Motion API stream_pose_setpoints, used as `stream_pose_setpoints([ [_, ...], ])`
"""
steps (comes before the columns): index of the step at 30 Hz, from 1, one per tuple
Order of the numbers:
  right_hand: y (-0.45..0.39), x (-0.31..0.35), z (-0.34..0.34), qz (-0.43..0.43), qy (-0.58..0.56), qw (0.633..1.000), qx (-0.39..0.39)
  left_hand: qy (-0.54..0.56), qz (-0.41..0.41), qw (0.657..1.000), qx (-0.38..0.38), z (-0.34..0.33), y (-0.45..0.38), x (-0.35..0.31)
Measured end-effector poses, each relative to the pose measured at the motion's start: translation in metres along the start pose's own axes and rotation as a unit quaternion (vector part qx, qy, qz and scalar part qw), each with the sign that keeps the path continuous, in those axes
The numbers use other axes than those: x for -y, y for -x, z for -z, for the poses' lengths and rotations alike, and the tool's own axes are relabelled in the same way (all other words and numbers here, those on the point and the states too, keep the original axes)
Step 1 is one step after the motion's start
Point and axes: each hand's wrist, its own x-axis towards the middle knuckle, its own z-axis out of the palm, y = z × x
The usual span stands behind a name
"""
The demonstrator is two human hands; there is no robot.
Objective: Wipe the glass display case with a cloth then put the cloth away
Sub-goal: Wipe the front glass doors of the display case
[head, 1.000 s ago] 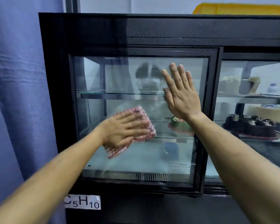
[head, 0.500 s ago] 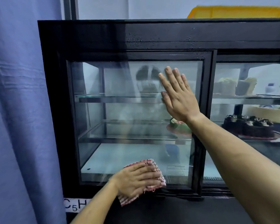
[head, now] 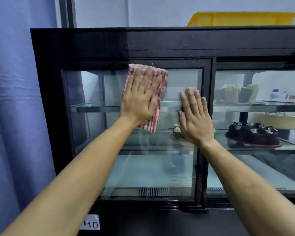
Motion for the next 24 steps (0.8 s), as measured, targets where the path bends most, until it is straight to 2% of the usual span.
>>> stream_pose_setpoints([
  [4, 0.006, -0.005, -0.004, -0.047, -0.033, 0.998, -0.015, 0.041, -0.21, 0.973, 0.086, -0.022, 0.139, -0.053],
  [8, 0.009, -0.008, -0.003, -0.047, -0.035, 0.998, 0.002, 0.019, -0.354, 0.916, 0.188, -0.031, 0.269, -0.071],
  [11, 0.009, -0.014, -0.003, -0.024, -0.018, 1.0, 0.008, -0.005, -0.434, 0.875, 0.216, -0.028, 0.267, -0.059],
  [12, 0.01, -0.013, -0.005, -0.024, -0.016, 1.0, 0.004, -0.001, -0.442, 0.873, 0.207, -0.027, 0.249, -0.053],
  [15, 0.013, -0.012, -0.007, -0.031, -0.019, 0.999, -0.004, 0.023, -0.352, 0.923, 0.152, -0.017, 0.149, -0.027],
  [17, 0.012, -0.011, -0.007, -0.033, -0.038, 0.999, -0.007, 0.012, -0.244, 0.965, 0.099, -0.006, 0.065, -0.002],
  [19, 0.013, -0.014, -0.005, -0.058, -0.068, 0.996, -0.011, -0.004, -0.115, 0.992, 0.048, 0.001, -0.001, 0.02],
  [21, 0.015, -0.02, -0.005, -0.074, -0.07, 0.995, -0.013, -0.012, -0.002, 1.0, 0.006, 0.002, -0.032, 0.027],
  [24, 0.017, -0.029, -0.005, -0.055, -0.069, 0.996, -0.006, 0.003, 0.076, 0.997, -0.01, -0.004, -0.013, -0.007],
])
